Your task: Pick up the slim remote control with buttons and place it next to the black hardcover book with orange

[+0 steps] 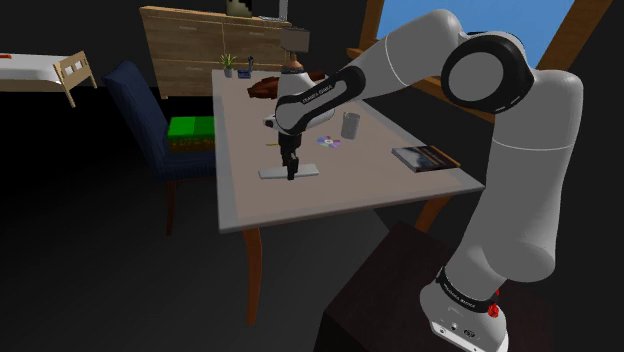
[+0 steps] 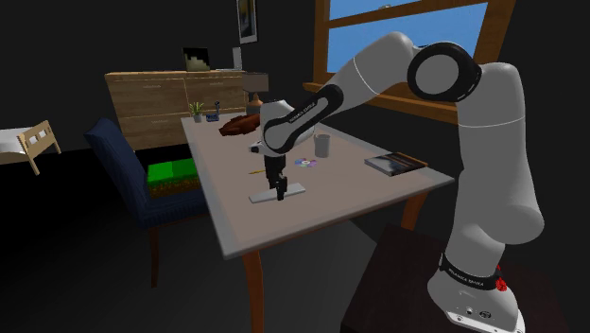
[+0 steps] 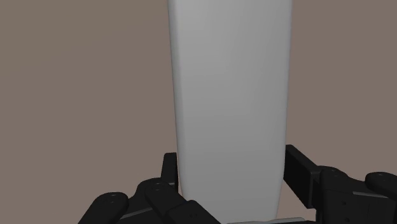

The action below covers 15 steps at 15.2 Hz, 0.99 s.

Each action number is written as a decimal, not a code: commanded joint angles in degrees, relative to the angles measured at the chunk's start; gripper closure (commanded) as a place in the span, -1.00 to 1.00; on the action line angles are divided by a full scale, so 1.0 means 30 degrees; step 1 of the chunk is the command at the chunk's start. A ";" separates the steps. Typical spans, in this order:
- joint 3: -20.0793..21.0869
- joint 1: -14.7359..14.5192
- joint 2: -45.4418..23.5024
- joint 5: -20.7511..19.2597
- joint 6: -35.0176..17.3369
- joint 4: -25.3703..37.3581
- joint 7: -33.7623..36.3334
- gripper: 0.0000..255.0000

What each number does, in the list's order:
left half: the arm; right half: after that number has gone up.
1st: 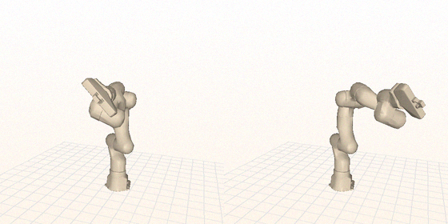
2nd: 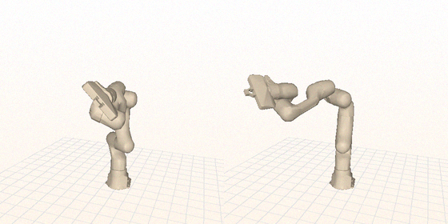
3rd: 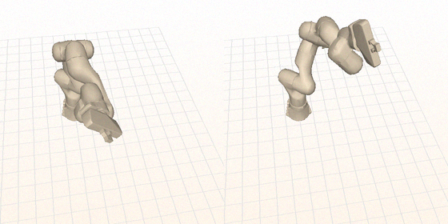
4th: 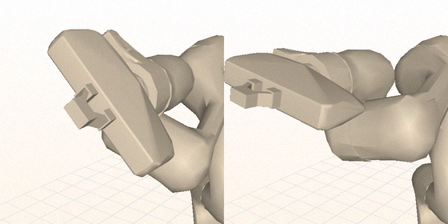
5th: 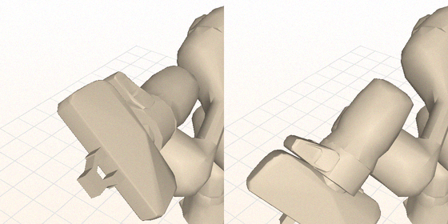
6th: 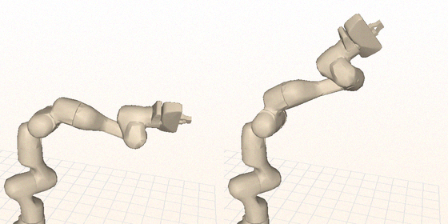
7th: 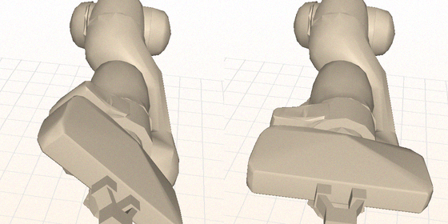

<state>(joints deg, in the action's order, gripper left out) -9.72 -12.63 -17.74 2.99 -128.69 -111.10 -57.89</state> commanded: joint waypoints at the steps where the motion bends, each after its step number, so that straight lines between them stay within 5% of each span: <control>1: 0.0000 0.0000 -0.0001 0.0000 -0.0001 0.0000 -0.0001 1.00; 15: -0.0091 -0.0070 0.1127 -0.0263 0.1996 0.0887 0.0155 1.00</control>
<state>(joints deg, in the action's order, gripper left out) -9.96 -12.84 -14.77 2.29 -123.43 -108.74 -57.46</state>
